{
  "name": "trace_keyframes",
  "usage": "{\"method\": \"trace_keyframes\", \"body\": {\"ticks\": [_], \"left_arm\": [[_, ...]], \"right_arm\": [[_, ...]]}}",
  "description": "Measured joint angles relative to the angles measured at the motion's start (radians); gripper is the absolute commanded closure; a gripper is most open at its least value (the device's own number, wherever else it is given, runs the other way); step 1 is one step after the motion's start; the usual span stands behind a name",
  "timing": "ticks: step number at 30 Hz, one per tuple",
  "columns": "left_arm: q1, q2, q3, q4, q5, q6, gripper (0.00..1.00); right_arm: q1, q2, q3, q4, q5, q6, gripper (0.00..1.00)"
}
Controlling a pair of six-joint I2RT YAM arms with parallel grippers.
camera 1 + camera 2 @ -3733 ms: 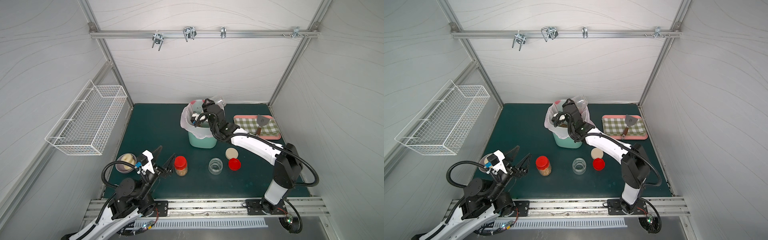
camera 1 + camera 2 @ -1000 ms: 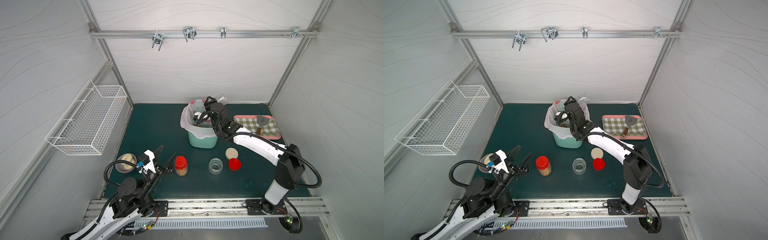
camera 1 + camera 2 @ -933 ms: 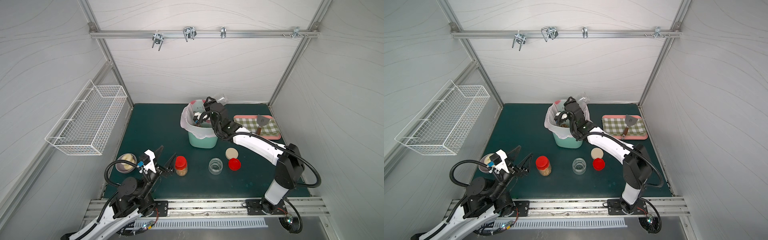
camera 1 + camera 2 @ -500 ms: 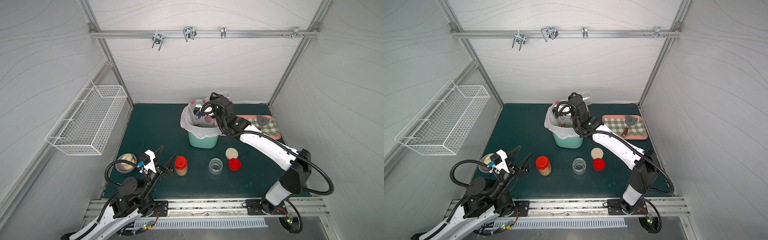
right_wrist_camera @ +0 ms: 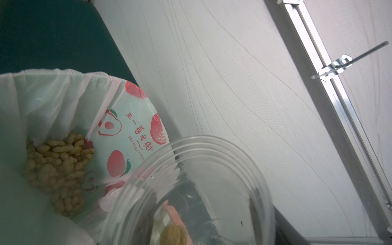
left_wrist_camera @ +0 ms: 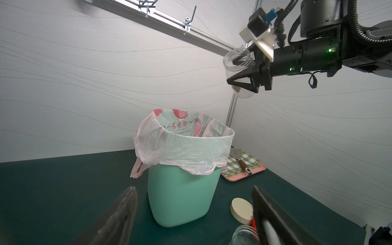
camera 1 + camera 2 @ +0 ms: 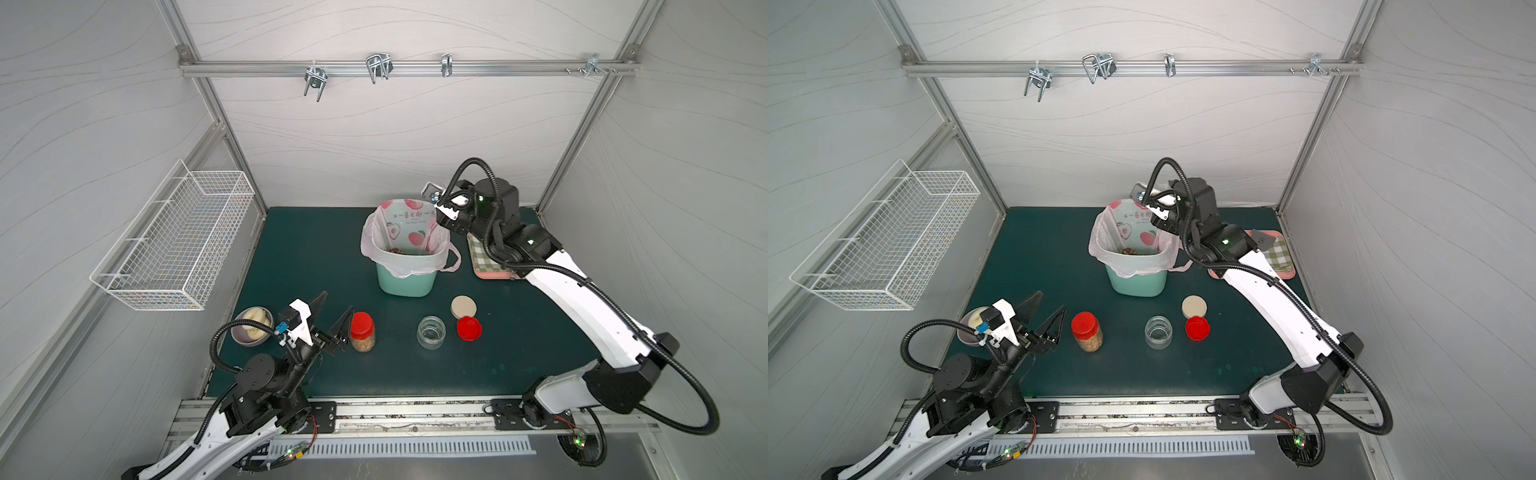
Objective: Empty moldy peanuts from jars
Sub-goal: Pour the moldy peanuts from the jar into the trash bin.
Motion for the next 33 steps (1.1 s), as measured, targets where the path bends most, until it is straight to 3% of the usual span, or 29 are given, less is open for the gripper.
{"method": "trace_keyframes", "body": {"ticks": [8, 12, 24, 33], "left_arm": [[0.000, 0.000, 0.000, 0.000, 0.000, 0.000, 0.15], [0.000, 0.000, 0.000, 0.000, 0.000, -0.001, 0.15], [0.000, 0.044, 0.000, 0.008, 0.000, -0.003, 0.15], [0.000, 0.053, 0.000, 0.009, -0.005, -0.001, 0.15]], "right_arm": [[-0.087, -0.063, -0.026, -0.008, -0.218, 0.221, 1.00], [-0.102, -0.066, -0.055, -0.010, -0.259, 0.273, 1.00], [-0.102, -0.066, -0.098, 0.009, -0.196, 0.241, 1.00], [-0.094, -0.064, -0.261, 0.116, -0.111, 0.234, 1.00]]}}
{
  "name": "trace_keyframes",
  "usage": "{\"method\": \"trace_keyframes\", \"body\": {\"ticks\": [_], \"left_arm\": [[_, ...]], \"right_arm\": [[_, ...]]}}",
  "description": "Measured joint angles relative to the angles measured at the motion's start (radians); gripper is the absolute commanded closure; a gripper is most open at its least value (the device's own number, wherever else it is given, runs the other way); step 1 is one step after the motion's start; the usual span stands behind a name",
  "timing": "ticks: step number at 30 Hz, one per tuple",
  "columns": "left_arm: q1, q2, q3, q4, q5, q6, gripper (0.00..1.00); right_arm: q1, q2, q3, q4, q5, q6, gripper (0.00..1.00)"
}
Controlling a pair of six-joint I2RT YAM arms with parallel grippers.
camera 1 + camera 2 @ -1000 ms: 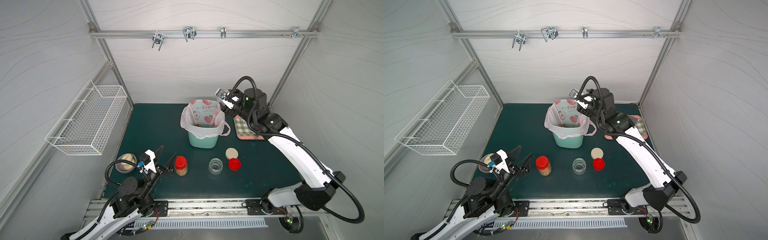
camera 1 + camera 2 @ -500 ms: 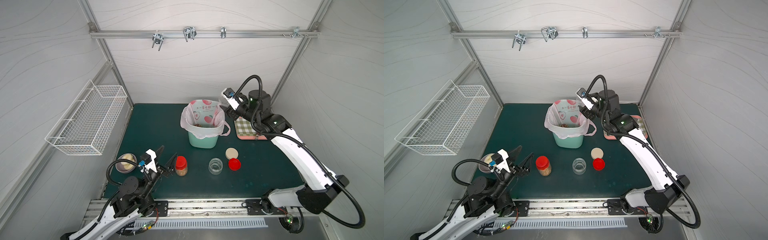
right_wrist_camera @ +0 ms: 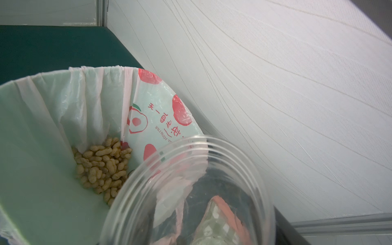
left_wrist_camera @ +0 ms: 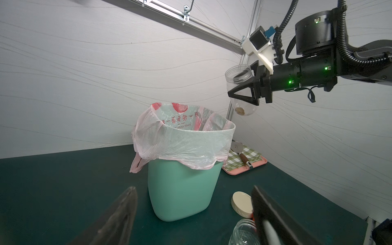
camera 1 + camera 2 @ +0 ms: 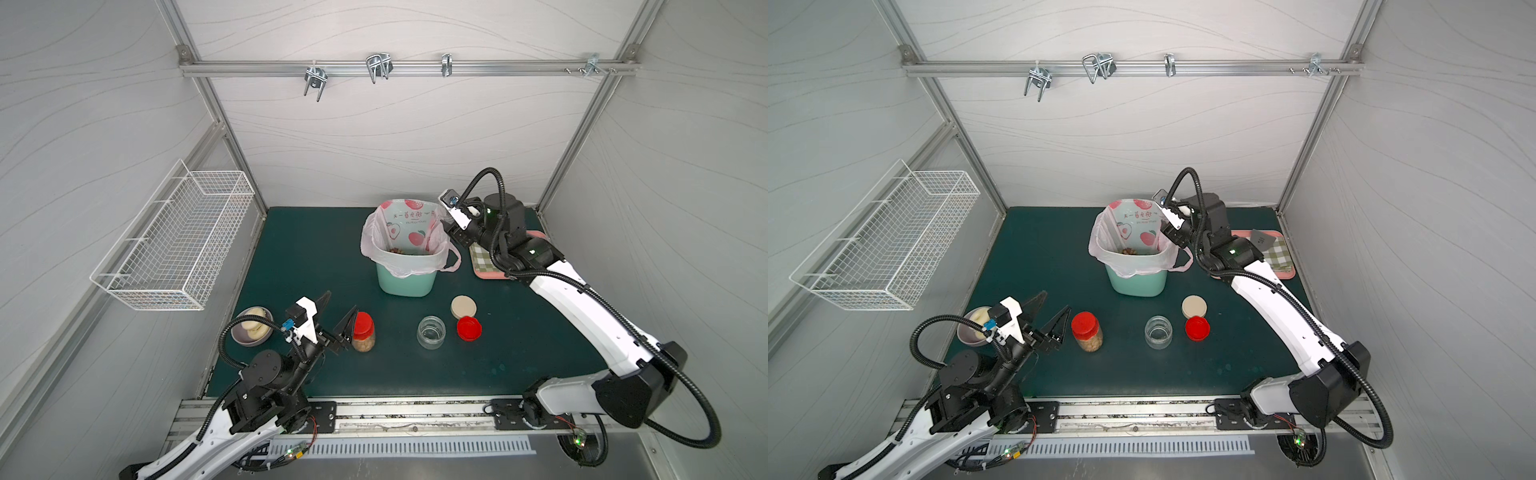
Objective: Empty moldy peanuts from jars
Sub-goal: Pour the moldy peanuts from the jar into the trash bin.
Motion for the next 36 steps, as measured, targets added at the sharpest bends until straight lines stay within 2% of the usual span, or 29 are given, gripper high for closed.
{"method": "trace_keyframes", "body": {"ticks": [6, 22, 36], "left_arm": [[0.000, 0.045, 0.000, 0.001, -0.004, 0.005, 0.14], [0.000, 0.083, -0.001, 0.036, -0.006, 0.005, 0.14], [0.000, 0.092, -0.001, 0.038, -0.006, 0.005, 0.14]], "right_arm": [[0.022, 0.054, -0.011, 0.053, 0.098, -0.070, 1.00], [0.153, 0.208, 0.078, 0.113, 0.428, -0.447, 1.00], [0.195, 0.357, 0.148, 0.266, 0.570, -0.836, 1.00]]}}
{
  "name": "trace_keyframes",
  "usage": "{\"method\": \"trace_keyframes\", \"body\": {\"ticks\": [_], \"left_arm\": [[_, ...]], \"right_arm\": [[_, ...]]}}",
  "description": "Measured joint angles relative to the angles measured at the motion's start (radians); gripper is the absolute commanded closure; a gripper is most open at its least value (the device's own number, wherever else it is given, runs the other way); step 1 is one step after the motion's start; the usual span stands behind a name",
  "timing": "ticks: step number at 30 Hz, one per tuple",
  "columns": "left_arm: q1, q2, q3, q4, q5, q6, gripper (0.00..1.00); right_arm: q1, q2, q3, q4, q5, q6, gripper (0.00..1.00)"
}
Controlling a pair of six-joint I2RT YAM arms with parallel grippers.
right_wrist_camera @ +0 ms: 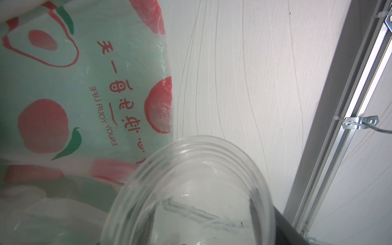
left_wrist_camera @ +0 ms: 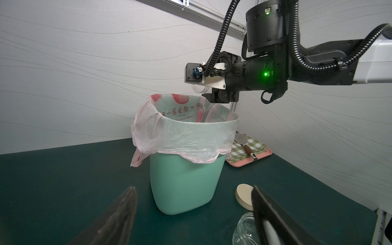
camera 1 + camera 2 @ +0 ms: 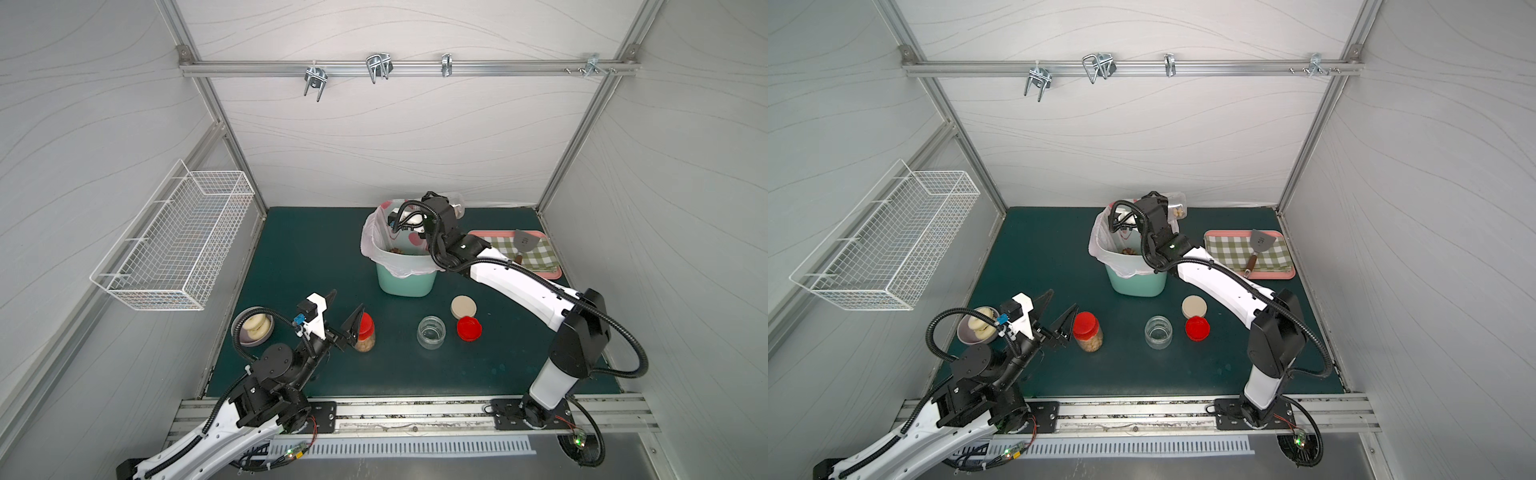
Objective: Empty moldy peanuts from jars
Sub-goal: Pour the moldy peanuts from the jar into the trash bin.
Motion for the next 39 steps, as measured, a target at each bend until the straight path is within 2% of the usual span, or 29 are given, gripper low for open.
{"method": "trace_keyframes", "body": {"ticks": [4, 10, 39], "left_arm": [[0.000, 0.002, 0.000, 0.006, 0.000, 0.003, 0.14], [0.000, 0.016, 0.000, 0.007, 0.000, 0.003, 0.14], [0.000, 0.020, 0.000, 0.007, 0.000, 0.004, 0.14]], "right_arm": [[0.002, 0.014, 0.000, 0.049, 0.019, -0.083, 1.00], [0.002, 0.014, -0.001, 0.085, 0.031, -0.132, 1.00], [0.017, 0.019, -0.047, 0.125, 0.088, -0.227, 1.00]]}}
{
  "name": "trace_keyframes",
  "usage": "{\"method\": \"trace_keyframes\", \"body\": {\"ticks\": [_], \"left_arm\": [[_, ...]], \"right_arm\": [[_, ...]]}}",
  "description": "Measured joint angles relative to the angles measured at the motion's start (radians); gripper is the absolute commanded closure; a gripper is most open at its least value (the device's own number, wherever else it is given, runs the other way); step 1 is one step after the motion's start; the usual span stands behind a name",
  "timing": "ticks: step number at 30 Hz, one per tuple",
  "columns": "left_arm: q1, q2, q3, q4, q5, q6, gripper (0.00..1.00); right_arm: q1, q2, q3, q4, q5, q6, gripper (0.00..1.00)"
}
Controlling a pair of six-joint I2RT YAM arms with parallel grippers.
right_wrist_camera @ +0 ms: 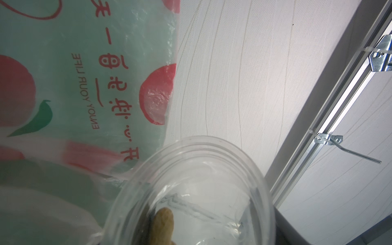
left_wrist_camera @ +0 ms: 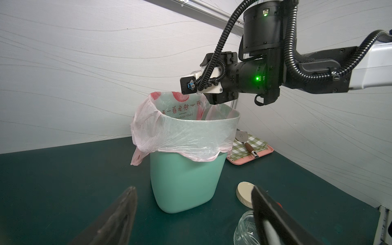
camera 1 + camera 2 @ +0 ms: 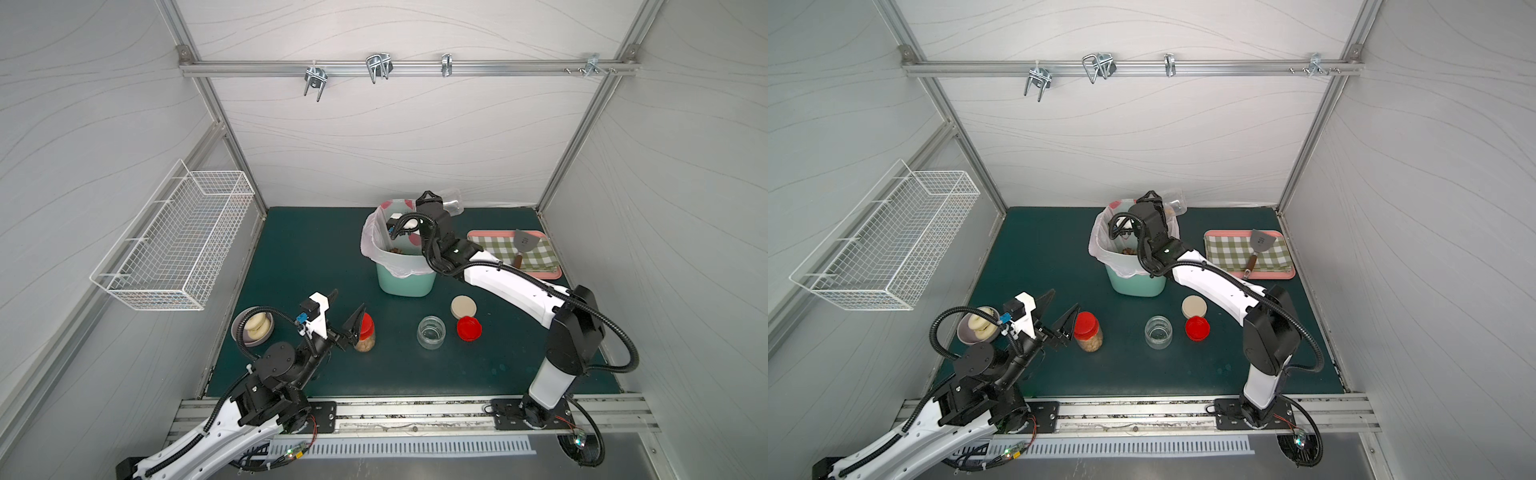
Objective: Empty moldy peanuts from jars
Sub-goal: Pour the moldy peanuts from the jar into the trash bin.
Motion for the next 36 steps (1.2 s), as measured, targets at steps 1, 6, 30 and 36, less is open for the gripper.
{"method": "trace_keyframes", "body": {"ticks": [1, 6, 30, 36], "left_arm": [[0.000, 0.000, 0.000, 0.000, 0.000, 0.000, 0.14], [0.000, 0.000, 0.000, 0.000, 0.000, 0.000, 0.14], [0.000, 0.000, 0.000, 0.006, 0.000, 0.001, 0.14], [0.000, -0.030, 0.000, 0.005, 0.000, 0.002, 0.14]], "right_arm": [[0.000, 0.000, -0.003, 0.001, 0.001, -0.002, 1.00], [0.000, 0.000, -0.026, 0.000, 0.005, -0.010, 1.00], [0.085, 0.000, -0.034, 0.072, 0.038, -0.166, 1.00], [0.100, 0.000, -0.012, 0.082, 0.043, -0.208, 1.00]]}}
